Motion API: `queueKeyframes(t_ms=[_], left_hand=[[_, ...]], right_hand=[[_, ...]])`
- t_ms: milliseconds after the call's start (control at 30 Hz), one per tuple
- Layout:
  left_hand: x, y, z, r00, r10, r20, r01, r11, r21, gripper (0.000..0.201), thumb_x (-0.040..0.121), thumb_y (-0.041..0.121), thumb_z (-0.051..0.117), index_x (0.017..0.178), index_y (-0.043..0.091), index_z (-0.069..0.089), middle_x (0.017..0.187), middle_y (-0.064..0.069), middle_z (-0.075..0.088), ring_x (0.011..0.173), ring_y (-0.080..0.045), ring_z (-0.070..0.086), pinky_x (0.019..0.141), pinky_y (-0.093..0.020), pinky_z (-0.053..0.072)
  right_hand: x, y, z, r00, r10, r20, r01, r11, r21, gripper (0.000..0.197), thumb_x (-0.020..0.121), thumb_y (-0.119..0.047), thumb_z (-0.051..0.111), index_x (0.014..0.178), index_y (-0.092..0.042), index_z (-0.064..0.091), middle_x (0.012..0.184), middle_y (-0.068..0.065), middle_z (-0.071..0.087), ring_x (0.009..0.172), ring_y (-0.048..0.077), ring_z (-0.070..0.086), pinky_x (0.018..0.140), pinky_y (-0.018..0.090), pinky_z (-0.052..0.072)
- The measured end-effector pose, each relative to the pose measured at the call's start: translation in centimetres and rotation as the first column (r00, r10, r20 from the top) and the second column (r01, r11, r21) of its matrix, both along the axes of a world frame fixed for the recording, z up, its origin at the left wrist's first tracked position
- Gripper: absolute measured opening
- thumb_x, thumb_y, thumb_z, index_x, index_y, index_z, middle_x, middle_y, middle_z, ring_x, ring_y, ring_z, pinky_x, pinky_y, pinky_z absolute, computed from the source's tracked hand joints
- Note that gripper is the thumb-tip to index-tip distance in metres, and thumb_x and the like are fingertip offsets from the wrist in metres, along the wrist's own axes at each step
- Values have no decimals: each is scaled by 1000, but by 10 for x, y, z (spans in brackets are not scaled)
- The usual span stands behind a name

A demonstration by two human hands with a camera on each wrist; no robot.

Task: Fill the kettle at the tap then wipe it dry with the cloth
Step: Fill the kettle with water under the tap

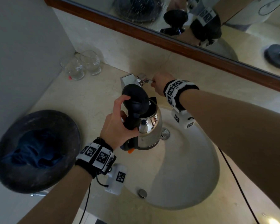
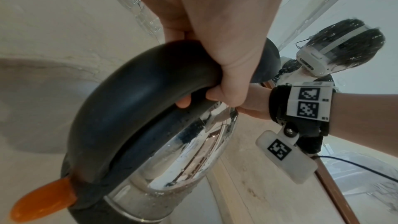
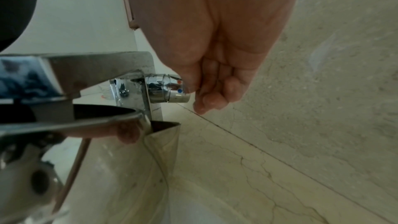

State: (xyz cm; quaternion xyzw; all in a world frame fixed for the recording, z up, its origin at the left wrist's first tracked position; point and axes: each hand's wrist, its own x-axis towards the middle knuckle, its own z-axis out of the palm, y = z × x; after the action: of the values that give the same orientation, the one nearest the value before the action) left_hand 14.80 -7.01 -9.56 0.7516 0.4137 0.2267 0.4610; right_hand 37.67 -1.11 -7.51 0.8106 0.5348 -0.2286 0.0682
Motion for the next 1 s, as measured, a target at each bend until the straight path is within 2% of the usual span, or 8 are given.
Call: queueKeyframes(t_ms=[67, 200, 267, 333, 667, 800, 933, 1000], left_hand=[[0, -1, -1, 1000, 12, 2, -12, 1000, -10, 94, 60, 14, 83, 131, 40, 27, 77, -8, 69, 63, -23, 67, 56, -45, 57], [-1, 1, -1, 1000, 29, 9, -29, 999, -19, 96, 60, 13, 85, 133, 39, 27, 77, -7, 70, 63, -21, 67, 57, -43, 58], [-1, 1, -1, 999, 34, 8, -34, 999, -18, 96, 60, 14, 85, 133, 39, 27, 76, -7, 69, 63, -20, 67, 57, -44, 58], [-1, 2, 0, 999, 35, 5, -35, 999, -13, 96, 59, 15, 85, 133, 39, 27, 75, -7, 69, 63, -21, 67, 57, -44, 58], [-3, 0, 2, 998, 63, 0, -63, 998, -23, 96, 58, 18, 85, 131, 41, 28, 74, -4, 69, 62, -21, 67, 57, -46, 57], [-3, -1, 1, 997, 71, -7, -71, 997, -18, 97, 58, 16, 86, 131, 41, 28, 73, -4, 69, 60, -20, 67, 57, -45, 57], [-4, -2, 0, 998, 70, -7, -70, 997, -26, 97, 58, 16, 86, 131, 42, 28, 75, -4, 70, 59, -19, 67, 57, -44, 58], [-5, -2, 0, 998, 66, -6, -67, 998, -19, 97, 58, 16, 86, 131, 42, 28, 76, -4, 70, 60, -18, 67, 57, -43, 58]], right_hand=[[0, 0, 1, 1000, 4, -1, -4, 1000, -1, 26, 99, -21, 50, 113, -2, 62, 93, 15, 59, 93, 33, 60, 72, 32, 41], [0, 1, 2, 1000, 26, 7, -26, 999, -23, 26, 98, -18, 50, 112, 0, 64, 105, 19, 66, 99, 33, 64, 71, 30, 41], [0, 1, 2, 1000, 26, 10, -26, 1000, -11, 27, 99, -18, 50, 112, 0, 64, 92, 17, 60, 85, 30, 59, 70, 30, 40], [0, 0, 2, 1000, 19, 16, -18, 1000, -3, 27, 99, -19, 49, 111, 0, 64, 86, 12, 53, 79, 26, 51, 69, 30, 39], [0, 0, 1, 1000, -6, 7, 6, 1000, 14, 27, 99, -20, 51, 107, 1, 66, 84, 11, 54, 77, 26, 51, 69, 28, 40], [0, 0, 0, 1000, -11, 4, 11, 1000, 6, 26, 98, -19, 51, 105, 1, 67, 70, 8, 52, 76, 27, 52, 68, 29, 41], [0, 0, 1, 1000, -9, -2, 9, 1000, 1, 25, 98, -19, 51, 105, 0, 66, 81, 11, 54, 77, 26, 52, 68, 29, 40], [0, 2, 0, 1000, -11, -1, 11, 1000, -6, 25, 98, -18, 51, 105, 1, 66, 73, 9, 53, 77, 27, 52, 68, 29, 41]])
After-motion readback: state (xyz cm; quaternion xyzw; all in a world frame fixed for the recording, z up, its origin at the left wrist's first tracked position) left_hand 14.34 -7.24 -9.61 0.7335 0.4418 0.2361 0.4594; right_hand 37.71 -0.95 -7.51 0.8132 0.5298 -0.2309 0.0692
